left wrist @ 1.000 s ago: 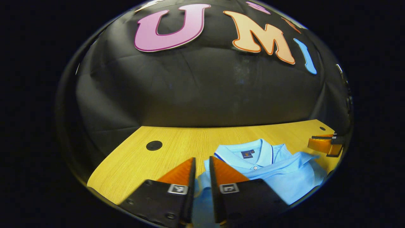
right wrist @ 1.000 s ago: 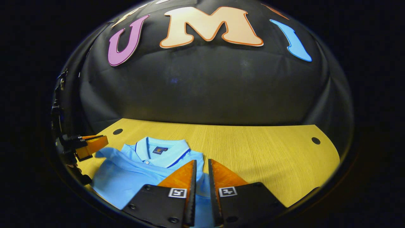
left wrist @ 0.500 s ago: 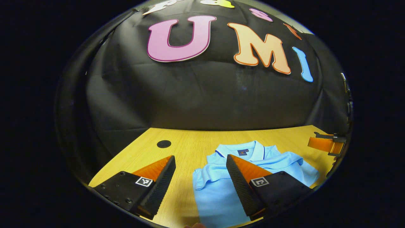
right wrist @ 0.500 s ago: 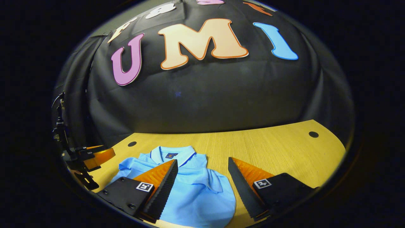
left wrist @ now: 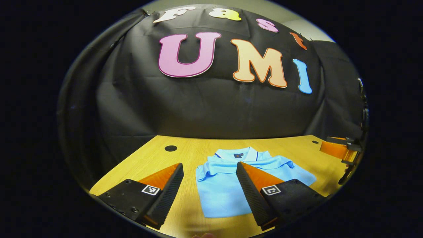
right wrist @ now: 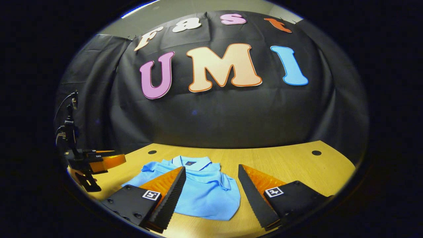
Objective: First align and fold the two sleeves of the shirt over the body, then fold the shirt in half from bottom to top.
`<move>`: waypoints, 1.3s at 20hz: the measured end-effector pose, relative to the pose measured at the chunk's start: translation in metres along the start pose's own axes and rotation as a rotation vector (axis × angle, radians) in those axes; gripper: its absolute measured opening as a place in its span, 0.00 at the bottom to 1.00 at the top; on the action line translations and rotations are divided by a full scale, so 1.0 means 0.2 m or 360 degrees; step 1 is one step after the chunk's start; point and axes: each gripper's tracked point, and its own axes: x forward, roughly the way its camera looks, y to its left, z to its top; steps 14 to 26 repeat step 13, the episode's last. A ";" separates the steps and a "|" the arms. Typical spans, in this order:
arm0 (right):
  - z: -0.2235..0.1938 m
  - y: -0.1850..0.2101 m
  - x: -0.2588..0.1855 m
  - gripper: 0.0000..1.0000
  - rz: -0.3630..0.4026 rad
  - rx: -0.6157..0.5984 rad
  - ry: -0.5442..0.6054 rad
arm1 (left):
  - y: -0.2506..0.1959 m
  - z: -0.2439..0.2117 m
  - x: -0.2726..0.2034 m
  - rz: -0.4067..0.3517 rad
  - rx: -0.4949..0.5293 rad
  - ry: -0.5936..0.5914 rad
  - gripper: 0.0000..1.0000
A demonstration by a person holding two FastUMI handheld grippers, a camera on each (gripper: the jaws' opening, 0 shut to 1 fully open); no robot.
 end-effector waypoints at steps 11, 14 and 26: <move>-0.06 0.07 -0.11 0.99 0.0076 -0.0041 -0.0069 | -0.16 0.01 -0.12 -0.0082 0.0103 -0.0134 0.95; -0.09 0.07 -0.14 0.99 0.0087 -0.0061 -0.0056 | -0.18 -0.01 -0.13 -0.0097 0.0095 -0.0126 0.95; -0.09 0.07 -0.14 0.99 0.0087 -0.0061 -0.0056 | -0.18 -0.01 -0.13 -0.0097 0.0095 -0.0126 0.95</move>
